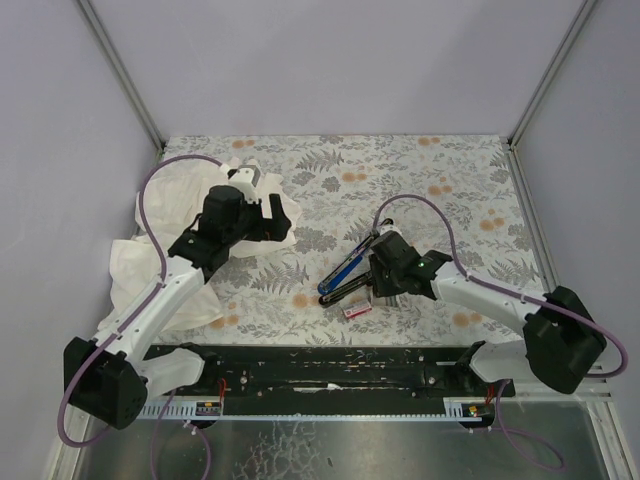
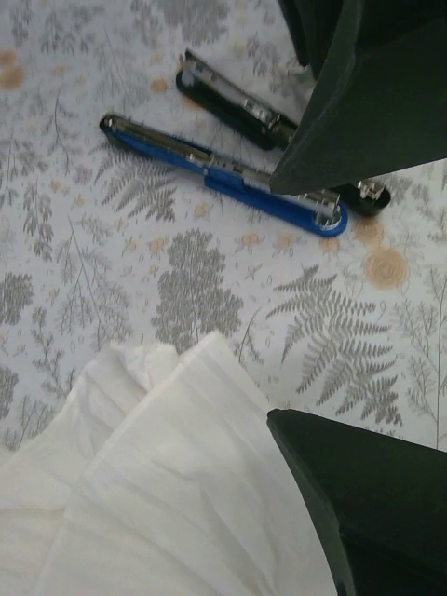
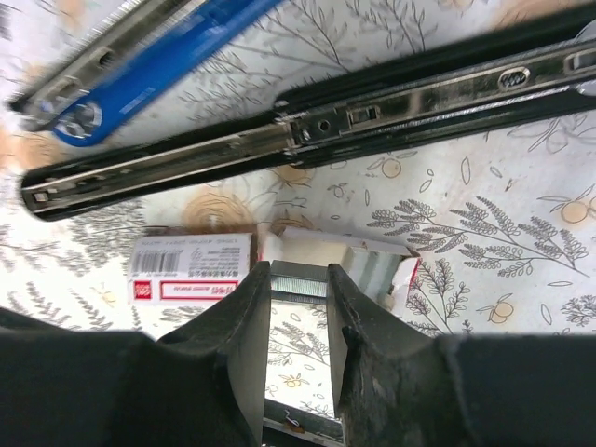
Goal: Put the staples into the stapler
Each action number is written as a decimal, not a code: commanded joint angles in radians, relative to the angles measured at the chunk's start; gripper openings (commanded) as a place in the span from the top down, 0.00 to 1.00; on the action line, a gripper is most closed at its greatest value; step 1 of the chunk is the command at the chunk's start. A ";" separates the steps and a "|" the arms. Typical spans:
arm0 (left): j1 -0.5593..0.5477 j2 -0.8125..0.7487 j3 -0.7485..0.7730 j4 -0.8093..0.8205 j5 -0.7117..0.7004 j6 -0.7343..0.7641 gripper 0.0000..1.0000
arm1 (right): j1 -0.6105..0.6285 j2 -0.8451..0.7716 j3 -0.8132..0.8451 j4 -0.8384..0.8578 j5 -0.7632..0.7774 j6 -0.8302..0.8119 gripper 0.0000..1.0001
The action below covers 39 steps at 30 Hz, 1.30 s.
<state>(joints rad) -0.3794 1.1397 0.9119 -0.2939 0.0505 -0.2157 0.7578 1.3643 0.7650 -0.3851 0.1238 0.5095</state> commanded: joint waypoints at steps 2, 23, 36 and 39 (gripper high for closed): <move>0.003 -0.053 -0.064 0.081 0.237 -0.223 0.06 | 0.010 -0.122 0.005 0.076 0.003 -0.041 0.70; -0.253 0.034 -0.221 0.249 0.274 -0.438 0.10 | 0.011 -0.142 -0.195 0.224 -0.039 -0.055 0.64; -0.319 0.115 -0.194 0.318 0.291 -0.479 0.10 | 0.010 -0.269 -0.216 0.271 -0.037 -0.067 0.62; -0.333 0.152 -0.187 0.362 0.318 -0.521 0.10 | 0.011 -0.310 -0.260 0.332 -0.049 -0.093 0.62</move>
<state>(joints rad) -0.6914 1.2537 0.6933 -0.0498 0.3328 -0.6804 0.7593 1.1095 0.5400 -0.1505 0.0685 0.4492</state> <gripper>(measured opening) 0.901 0.382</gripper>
